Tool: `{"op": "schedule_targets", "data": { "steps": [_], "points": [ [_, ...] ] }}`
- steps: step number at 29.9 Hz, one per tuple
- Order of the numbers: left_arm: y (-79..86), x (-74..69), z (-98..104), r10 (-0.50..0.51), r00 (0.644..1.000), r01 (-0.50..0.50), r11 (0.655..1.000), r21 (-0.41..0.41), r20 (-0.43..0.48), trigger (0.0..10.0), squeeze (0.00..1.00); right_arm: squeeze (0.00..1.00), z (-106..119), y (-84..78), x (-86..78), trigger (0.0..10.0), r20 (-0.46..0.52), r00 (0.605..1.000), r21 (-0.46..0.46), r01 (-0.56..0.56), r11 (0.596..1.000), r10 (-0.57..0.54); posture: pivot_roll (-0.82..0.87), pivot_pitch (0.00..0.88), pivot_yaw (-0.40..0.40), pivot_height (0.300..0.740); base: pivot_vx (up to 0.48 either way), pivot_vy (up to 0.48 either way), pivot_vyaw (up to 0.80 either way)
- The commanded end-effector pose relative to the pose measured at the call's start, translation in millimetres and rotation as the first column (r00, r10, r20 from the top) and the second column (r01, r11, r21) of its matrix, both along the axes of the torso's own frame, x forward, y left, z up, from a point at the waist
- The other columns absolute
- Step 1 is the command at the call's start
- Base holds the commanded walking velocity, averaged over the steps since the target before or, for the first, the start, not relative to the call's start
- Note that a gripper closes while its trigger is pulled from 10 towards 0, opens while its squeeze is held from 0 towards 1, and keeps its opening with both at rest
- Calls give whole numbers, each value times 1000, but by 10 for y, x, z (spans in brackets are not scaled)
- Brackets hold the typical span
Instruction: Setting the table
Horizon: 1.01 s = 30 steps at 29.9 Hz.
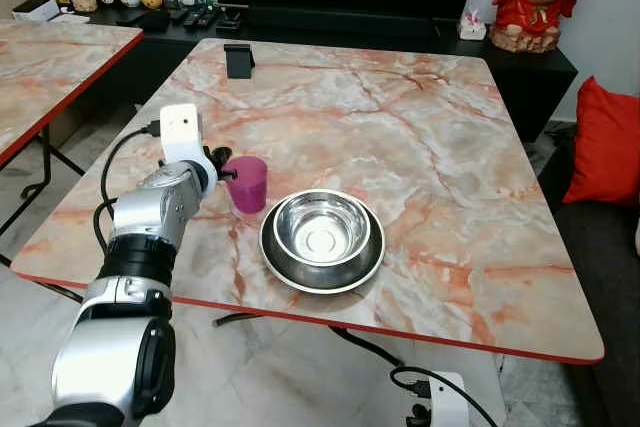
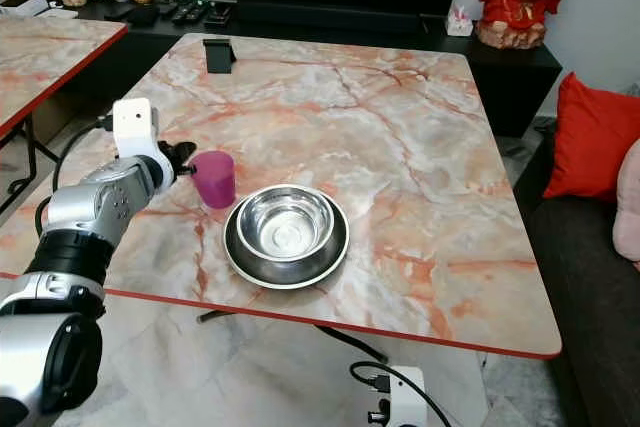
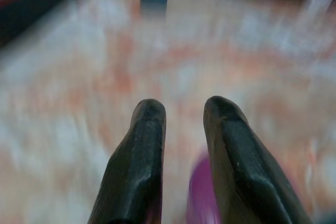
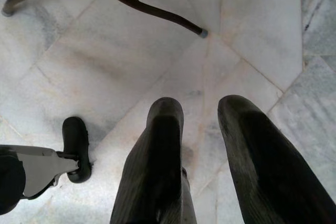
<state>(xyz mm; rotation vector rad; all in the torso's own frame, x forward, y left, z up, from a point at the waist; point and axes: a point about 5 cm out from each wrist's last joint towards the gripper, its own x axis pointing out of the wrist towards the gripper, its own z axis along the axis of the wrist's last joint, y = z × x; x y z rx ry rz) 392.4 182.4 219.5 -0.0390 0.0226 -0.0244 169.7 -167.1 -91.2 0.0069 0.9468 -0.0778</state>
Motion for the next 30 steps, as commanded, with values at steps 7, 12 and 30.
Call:
{"op": "schedule_targets", "data": {
  "steps": [7, 12, 30],
  "points": [
    [-45, -308, 29, -74, 949, 17, 983, 183, 307, 10000, 0, 0, -1, -15, -7, 10000, 0, 1000, -1, 11, 1000, -11, 31, 0, -24, 740, 0, 0, 0],
    [-83, -489, -127, -118, 930, 44, 976, 214, 347, 10000, 0, 0, 5, -22, -2, 10000, 16, 999, 1, 28, 1000, -28, 24, 0, -24, 740, 0, 0, 0],
    [-154, -680, -361, -139, 932, 57, 968, 244, 336, 10000, 0, 0, -2, -19, -22, 10000, 14, 998, -25, 54, 998, -54, 6, 0, -1, 740, 0, 128, 0]
  ]
}}
